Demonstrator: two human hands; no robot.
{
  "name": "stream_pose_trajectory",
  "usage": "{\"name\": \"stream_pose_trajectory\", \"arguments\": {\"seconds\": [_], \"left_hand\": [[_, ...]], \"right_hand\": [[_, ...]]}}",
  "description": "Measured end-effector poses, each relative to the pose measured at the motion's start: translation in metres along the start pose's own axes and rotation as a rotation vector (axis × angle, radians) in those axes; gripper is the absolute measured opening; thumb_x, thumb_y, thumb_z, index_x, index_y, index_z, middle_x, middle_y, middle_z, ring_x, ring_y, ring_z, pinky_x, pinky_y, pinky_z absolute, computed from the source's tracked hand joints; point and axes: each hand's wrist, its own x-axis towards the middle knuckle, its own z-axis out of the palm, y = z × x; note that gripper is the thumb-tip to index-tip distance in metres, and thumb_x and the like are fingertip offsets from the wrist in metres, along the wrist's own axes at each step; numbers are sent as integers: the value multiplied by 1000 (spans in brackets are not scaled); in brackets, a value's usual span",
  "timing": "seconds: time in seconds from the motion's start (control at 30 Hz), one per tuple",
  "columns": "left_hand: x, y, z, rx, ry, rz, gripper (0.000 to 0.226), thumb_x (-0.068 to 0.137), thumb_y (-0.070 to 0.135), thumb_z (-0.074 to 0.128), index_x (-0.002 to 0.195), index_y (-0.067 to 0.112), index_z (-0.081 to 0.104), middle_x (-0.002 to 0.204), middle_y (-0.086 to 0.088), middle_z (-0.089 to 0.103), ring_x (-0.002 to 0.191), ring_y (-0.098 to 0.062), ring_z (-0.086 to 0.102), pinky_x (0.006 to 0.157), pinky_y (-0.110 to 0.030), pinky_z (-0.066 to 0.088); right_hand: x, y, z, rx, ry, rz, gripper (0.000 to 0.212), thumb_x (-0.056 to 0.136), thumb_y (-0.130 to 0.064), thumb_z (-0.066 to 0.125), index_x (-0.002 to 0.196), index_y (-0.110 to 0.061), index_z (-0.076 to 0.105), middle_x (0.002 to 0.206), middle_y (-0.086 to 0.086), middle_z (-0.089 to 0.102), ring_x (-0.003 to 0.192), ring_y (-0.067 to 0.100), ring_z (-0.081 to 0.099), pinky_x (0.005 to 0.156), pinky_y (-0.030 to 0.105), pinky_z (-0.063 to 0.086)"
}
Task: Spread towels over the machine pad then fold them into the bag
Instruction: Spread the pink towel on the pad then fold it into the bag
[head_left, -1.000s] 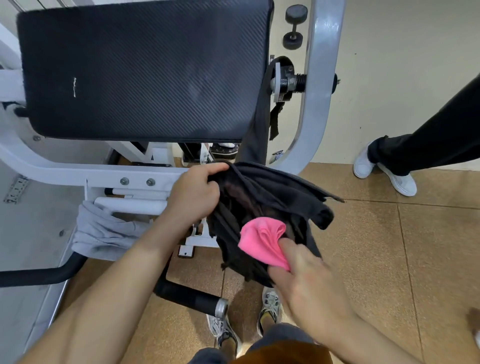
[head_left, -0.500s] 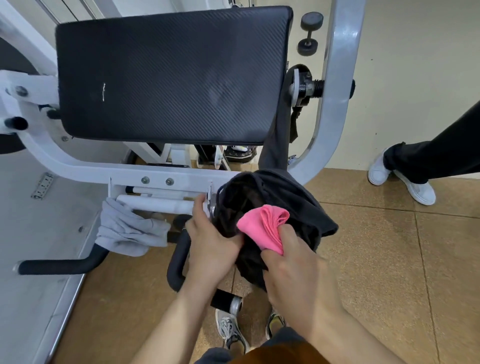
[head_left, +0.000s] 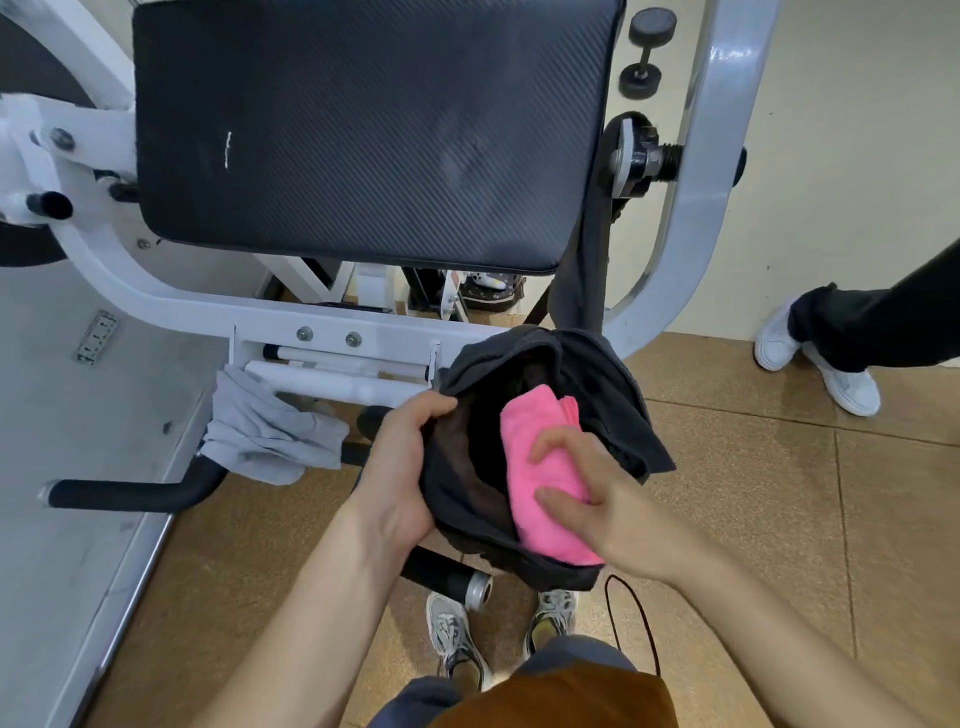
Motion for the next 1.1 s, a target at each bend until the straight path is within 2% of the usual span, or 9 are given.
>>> {"name": "stream_pose_trajectory", "arguments": {"seconds": [0.03,0.1,0.2,0.33,0.5,0.63,0.73,0.9,1.1], "left_hand": [[-2,2,1,62,-37,28,33,87,25,60,110,3,70,106,-16,72,92,-30,69,95,-42,52],[-4,4,4,259,-17,138,31,96,33,56,106,9,72,98,-9,76,89,-21,73,77,-31,57],[0,8,3,509,118,304,39,97,51,48,96,21,72,85,6,76,79,-9,72,63,-19,53],[4,11,2,638,218,348,57,98,58,35,98,14,71,99,-9,73,92,-21,68,88,-38,54],[-2,8,7,744,229,459,68,101,54,30,92,-4,66,94,-22,69,91,-31,66,86,-47,51],[-3,8,7,746,179,489,64,101,52,28,93,2,67,98,-19,69,93,-26,65,89,-45,50],[-3,9,3,701,186,499,52,102,50,31,84,15,66,100,-14,70,95,-22,65,92,-44,50],[0,12,4,676,178,455,62,101,52,31,97,3,69,100,-15,71,95,-24,65,94,-45,50],[6,8,1,634,189,441,55,100,54,32,88,15,69,97,-11,72,94,-23,66,94,-47,51]], "right_hand": [[1,1,-4,-113,-21,34,38,90,-21,61,114,-40,39,125,-2,48,121,18,50,94,32,39],[2,-3,-10,-412,116,100,57,86,-21,65,125,-34,25,104,-3,54,93,26,60,77,36,46],[7,-14,-15,-674,271,58,62,83,-30,68,129,-23,27,83,-3,54,76,26,59,61,35,39],[4,-24,-11,-605,-23,34,47,85,-24,62,129,-21,46,110,1,56,103,23,57,81,33,45],[28,-31,-2,-1018,-237,-61,35,98,-19,46,134,-18,45,117,12,55,105,33,60,84,37,48],[58,-15,12,-927,-112,-251,12,88,-8,54,97,-14,59,98,11,66,92,32,60,74,31,40],[64,2,19,-776,-149,-265,20,79,-3,59,79,-21,51,85,5,65,84,30,56,72,32,44],[63,8,19,-630,299,-107,18,90,-31,61,107,-25,64,91,-3,71,93,25,61,87,36,35],[66,16,43,-890,98,-150,28,96,-36,45,86,-23,67,93,-5,68,101,23,63,78,40,43]]}}
